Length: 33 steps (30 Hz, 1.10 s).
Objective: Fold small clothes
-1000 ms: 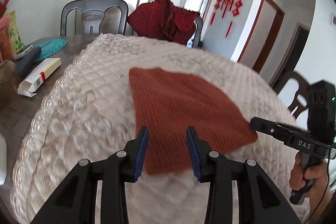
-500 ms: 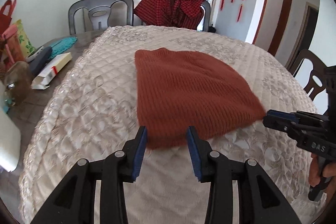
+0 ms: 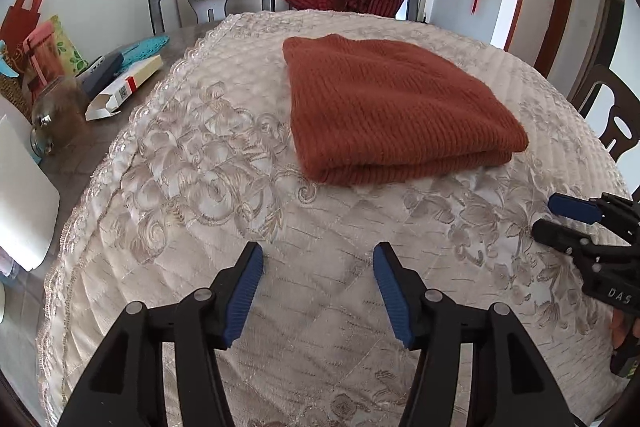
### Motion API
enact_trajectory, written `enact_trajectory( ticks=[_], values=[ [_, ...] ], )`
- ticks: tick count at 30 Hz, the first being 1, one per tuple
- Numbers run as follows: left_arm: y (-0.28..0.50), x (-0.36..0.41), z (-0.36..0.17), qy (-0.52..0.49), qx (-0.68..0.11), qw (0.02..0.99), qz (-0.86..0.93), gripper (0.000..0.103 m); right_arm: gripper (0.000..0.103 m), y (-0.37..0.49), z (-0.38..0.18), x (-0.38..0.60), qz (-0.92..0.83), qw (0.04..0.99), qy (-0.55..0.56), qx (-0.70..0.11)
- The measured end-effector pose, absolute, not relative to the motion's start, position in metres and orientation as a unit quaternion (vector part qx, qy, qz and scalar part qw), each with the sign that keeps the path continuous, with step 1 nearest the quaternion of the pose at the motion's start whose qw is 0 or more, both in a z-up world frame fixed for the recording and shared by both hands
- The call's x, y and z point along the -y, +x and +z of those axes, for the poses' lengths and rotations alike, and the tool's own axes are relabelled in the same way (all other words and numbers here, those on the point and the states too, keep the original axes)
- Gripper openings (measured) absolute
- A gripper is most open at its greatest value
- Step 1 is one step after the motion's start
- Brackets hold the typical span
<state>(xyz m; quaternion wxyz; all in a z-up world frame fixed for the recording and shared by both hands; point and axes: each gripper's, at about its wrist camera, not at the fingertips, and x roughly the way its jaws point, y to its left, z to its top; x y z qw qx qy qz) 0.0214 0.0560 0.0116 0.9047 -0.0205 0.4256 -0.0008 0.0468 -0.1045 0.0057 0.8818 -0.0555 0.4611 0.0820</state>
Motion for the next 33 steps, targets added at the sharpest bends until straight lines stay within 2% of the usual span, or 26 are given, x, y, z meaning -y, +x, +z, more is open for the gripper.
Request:
enact_trajectory(
  ticks=[9,33],
  values=[
    [0.0224,-0.0498,0.0088,-0.010,-0.431,0.902,-0.003,0.071,0.051,0.0451,0.0037,0.0988,0.077,0.881,-0.074,-0.461],
    [0.0228,-0.0491,0.0076,-0.004,-0.432,0.902,0.000,0.075,0.052,0.0448,0.0041,0.0989,0.077,0.881,-0.076,-0.461]
  ],
)
